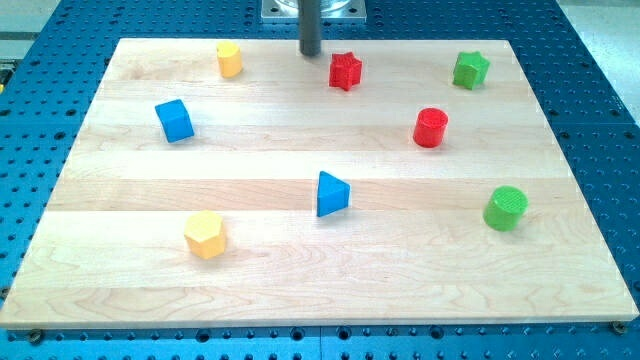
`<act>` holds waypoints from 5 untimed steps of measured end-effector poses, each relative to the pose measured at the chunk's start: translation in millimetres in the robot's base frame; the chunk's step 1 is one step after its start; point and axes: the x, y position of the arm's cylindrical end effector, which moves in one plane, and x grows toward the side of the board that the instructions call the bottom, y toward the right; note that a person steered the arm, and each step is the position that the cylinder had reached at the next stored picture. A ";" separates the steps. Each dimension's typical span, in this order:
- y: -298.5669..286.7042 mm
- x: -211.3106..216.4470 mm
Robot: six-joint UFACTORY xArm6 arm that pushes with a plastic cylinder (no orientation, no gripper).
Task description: Move the red star to the left of the red circle
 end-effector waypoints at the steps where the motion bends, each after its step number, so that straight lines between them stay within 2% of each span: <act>1: 49.7 47.0; 2: 96.3 93.0; 3: 74.5 61.6; 4: 42.6 62.4; 5: 41.0 101.1</act>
